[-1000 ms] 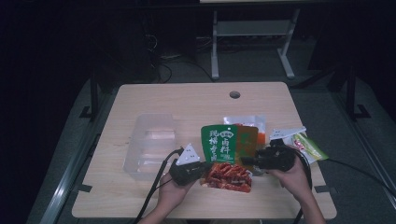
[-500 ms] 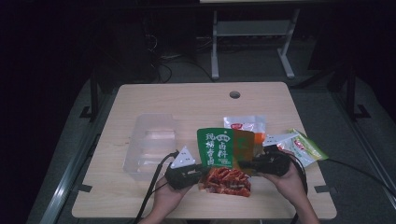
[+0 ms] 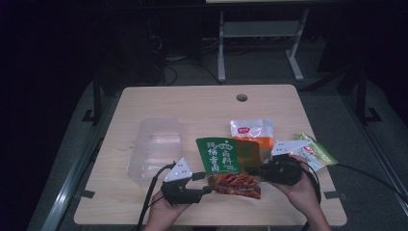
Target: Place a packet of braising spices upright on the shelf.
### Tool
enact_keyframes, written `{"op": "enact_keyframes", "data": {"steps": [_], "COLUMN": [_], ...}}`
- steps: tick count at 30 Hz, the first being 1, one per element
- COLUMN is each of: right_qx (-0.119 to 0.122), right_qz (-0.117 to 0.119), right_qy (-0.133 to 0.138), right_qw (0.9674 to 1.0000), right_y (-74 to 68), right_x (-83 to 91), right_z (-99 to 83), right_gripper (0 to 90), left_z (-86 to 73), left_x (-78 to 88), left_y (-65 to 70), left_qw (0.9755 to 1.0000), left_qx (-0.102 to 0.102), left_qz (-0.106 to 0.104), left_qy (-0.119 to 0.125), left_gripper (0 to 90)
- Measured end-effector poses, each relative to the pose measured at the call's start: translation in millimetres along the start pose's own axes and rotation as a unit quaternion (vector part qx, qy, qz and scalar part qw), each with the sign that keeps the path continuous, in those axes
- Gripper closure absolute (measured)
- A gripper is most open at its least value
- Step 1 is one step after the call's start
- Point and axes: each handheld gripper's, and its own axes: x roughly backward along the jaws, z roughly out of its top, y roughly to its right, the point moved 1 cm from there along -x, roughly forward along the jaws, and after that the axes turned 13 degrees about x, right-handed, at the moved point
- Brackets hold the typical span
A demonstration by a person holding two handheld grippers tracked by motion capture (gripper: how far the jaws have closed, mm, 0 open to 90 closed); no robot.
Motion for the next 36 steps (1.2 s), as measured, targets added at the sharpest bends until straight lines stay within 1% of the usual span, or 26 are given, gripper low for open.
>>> {"op": "enact_keyframes", "data": {"steps": [1,4,5,7,8,9,11,13,17,18,19,23,24,27,28,29,31,33,36], "right_qx": [0.006,0.006,0.010,0.012,0.014,0.016,0.018,0.019,0.020,0.020,0.022,0.025,0.025,0.025,0.023,0.026,0.027,0.028,0.031], "right_qz": [-0.003,-0.007,-0.015,-0.026,-0.029,-0.031,-0.036,-0.038,-0.038,-0.038,-0.039,-0.037,-0.038,-0.037,-0.036,-0.035,-0.035,-0.034,-0.033], "right_qy": [0.001,0.003,0.003,0.003,0.002,0.000,-0.004,-0.003,0.001,0.001,0.002,0.004,0.003,0.003,0.002,0.001,0.001,0.000,0.007], "right_qw": [1.0000,1.0000,0.9998,0.9996,0.9995,0.9994,0.9992,0.9991,0.9991,0.9991,0.9990,0.9990,0.9990,0.9990,0.9991,0.9990,0.9990,0.9990,0.9990], "right_y": [-3.6,-5.7,-5.7,-5.2,-4.5,-4.2,-4.2,-3.0,-1.9,-1.9,-1.9,-0.9,-0.4,1.9,2.1,2.9,3.6,5.0,7.3], "right_x": [2.6,4.0,4.5,5.5,5.8,5.9,5.8,6.0,5.0,5.0,3.8,1.8,1.1,-1.9,-2.6,-3.3,-4.2,-6.0,-7.5], "right_z": [4.2,7.5,10.3,13.7,15.6,18.0,23.6,29.3,39.6,39.6,44.1,49.5,51.6,57.7,59.5,61.4,63.5,68.7,75.4], "right_gripper": [90.0,90.0,90.0,90.0,90.0,90.0,90.0,90.0,90.0,90.0,90.0,90.0,90.0,90.0,90.0,90.0,90.0,90.0,90.0], "left_z": [-3.9,-6.9,-8.8,-10.9,-10.9,-13.5,-15.6,-17.3,-18.8,-18.8,-19.4,-20.2,-20.3,-21.0,-20.8,-21.3,-21.5,-21.8,-21.5], "left_x": [3.4,6.4,8.7,11.0,11.0,13.3,16.0,18.3,20.5,20.5,21.6,20.6,20.2,17.9,17.2,16.6,16.4,16.6,18.0], "left_y": [1.7,3.3,4.8,5.7,5.7,7.3,8.3,8.3,6.1,6.1,4.4,3.2,3.2,2.2,1.3,0.9,0.5,0.2,-0.2], "left_qw": [1.0000,0.9999,0.9997,0.9995,0.9995,0.9994,0.9992,0.9991,0.9991,0.9991,0.9991,0.9992,0.9992,0.9988,0.9986,0.9986,0.9986,0.9983,0.9985], "left_qx": [-0.004,-0.009,-0.013,-0.019,-0.019,-0.018,-0.028,-0.029,-0.033,-0.033,-0.035,-0.032,-0.031,-0.040,-0.045,-0.042,-0.042,-0.048,-0.046], "left_qz": [-0.001,-0.003,-0.008,-0.011,-0.011,-0.019,-0.019,-0.021,-0.021,-0.021,-0.019,-0.022,-0.023,-0.023,-0.022,-0.026,-0.027,-0.024,-0.025], "left_qy": [-0.005,-0.008,-0.016,-0.021,-0.021,-0.022,-0.022,-0.021,-0.017,-0.017,-0.014,-0.009,-0.009,-0.016,-0.018,-0.017,-0.018,-0.020,-0.018], "left_gripper": [45.5,44.2,43.5,42.5,42.3,42.1,41.5,40.5,39.8,39.4,38.6,36.8,35.4,30.4,30.0,29.8,29.2,28.5,28.2]}}
